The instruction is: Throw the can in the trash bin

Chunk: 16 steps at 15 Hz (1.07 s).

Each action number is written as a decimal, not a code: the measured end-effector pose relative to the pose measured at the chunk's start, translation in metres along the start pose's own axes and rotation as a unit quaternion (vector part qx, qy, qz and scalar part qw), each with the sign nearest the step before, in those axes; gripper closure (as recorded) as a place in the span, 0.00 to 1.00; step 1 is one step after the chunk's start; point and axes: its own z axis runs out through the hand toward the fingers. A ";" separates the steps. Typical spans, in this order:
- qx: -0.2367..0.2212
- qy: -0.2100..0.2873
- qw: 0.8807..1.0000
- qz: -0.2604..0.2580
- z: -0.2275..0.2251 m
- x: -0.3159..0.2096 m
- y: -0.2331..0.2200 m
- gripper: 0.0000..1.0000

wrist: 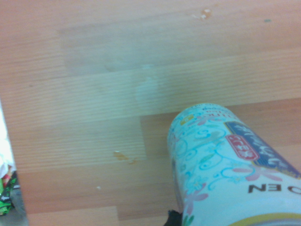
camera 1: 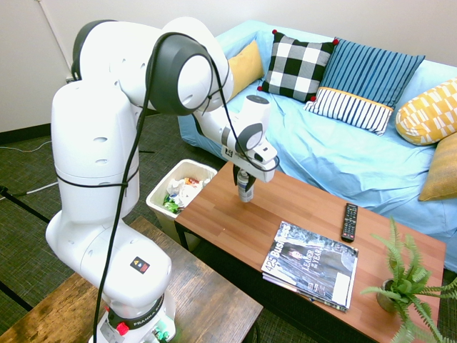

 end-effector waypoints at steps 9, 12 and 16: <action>0.005 0.073 0.993 -0.089 -0.061 -0.144 -0.127 1.00; -0.002 0.084 0.990 -0.112 -0.047 -0.185 -0.160 1.00; -0.017 0.099 0.985 -0.137 -0.014 -0.237 -0.195 1.00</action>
